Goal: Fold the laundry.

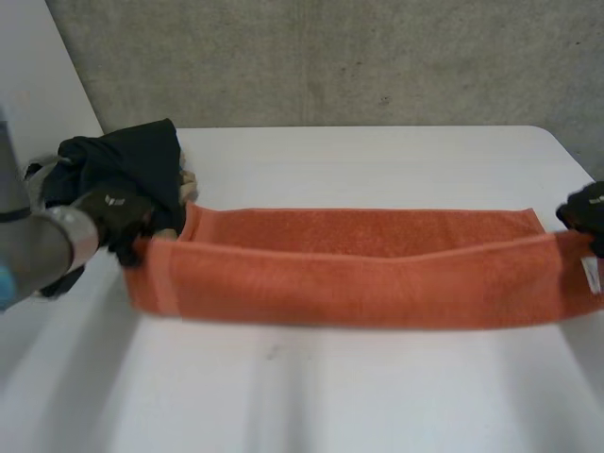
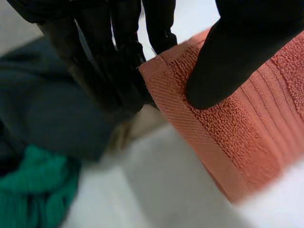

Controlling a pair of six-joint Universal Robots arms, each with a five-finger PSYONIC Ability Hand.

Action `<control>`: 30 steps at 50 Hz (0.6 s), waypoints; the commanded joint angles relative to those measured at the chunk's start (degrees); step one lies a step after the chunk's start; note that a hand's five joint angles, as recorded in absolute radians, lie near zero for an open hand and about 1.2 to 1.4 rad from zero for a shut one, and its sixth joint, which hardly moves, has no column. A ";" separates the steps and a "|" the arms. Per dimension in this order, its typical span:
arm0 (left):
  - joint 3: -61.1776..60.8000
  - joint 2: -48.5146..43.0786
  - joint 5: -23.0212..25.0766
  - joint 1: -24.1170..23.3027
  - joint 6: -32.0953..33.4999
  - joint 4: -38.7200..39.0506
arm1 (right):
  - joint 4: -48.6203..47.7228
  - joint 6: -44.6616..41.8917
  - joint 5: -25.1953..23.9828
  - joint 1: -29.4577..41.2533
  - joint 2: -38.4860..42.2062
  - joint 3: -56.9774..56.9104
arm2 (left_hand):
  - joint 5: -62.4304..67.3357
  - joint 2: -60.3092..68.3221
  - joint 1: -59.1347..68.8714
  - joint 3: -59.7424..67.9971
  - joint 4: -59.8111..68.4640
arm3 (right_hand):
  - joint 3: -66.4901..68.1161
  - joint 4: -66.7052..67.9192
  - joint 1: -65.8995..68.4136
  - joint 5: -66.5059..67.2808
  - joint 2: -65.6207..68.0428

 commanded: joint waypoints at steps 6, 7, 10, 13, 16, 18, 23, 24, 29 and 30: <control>35.74 -23.97 -10.94 -5.33 -3.06 -1.68 | -13.08 10.99 7.53 6.76 16.66 -18.28 | 13.76 11.48 13.84 11.84 11.60 | 11.72 11.33 15.06 11.23 12.62; 37.85 -25.29 -11.56 -5.51 -3.06 -2.03 | -13.78 11.25 8.06 7.02 17.63 -19.51 | 13.76 11.48 13.84 11.84 11.60 | 11.72 11.33 15.06 11.23 12.62; 45.67 -29.68 -13.32 -6.21 -2.98 -3.17 | -16.77 12.04 10.17 7.82 21.23 -24.17 | 13.76 11.48 13.84 11.84 11.60 | 11.72 11.33 15.06 11.23 12.62; 52.00 -33.38 -13.24 -6.74 -2.36 -3.53 | -19.32 13.36 11.93 8.34 24.14 -27.86 | 13.76 11.48 13.84 11.84 11.60 | 11.72 11.33 15.06 11.23 12.62; 55.70 -36.02 -12.09 -7.79 -1.83 -3.44 | -20.91 13.63 13.51 9.75 27.30 -30.68 | -31.86 -34.15 -31.78 -33.79 -34.03 | -56.87 -57.26 -53.53 -57.36 -55.97; 56.15 -36.29 -11.31 -8.67 -2.10 -3.35 | -21.26 14.07 14.56 10.80 28.88 -32.08 | -56.24 -58.52 -56.16 -58.16 -58.40 | -58.28 -58.67 -54.94 -58.77 -57.38; 53.26 -32.78 -11.39 -9.03 -4.99 -1.95 | -20.39 17.75 14.75 10.19 26.79 -31.57 | -56.24 -58.52 -56.16 -58.16 -58.40 | -58.28 -58.67 -54.94 -58.77 -57.38; 52.20 -31.99 -11.56 -8.85 -5.87 -1.51 | -20.04 18.98 14.66 9.93 26.00 -30.95 | -56.24 -58.52 -56.16 -58.16 -58.40 | -58.28 -58.67 -54.94 -58.77 -57.38; 39.92 -23.21 -11.39 -7.27 -11.32 2.97 | -13.72 27.16 10.63 6.33 16.25 -21.82 | -56.24 -58.52 -56.16 -58.16 -58.40 | -58.28 -58.67 -54.94 -58.77 -57.38; 36.58 -21.01 -11.04 -7.10 -11.50 4.02 | -11.35 26.90 8.18 5.11 14.23 -18.76 | -56.24 -58.52 -56.16 -58.16 -58.40 | -58.28 -58.67 -54.94 -58.77 -57.38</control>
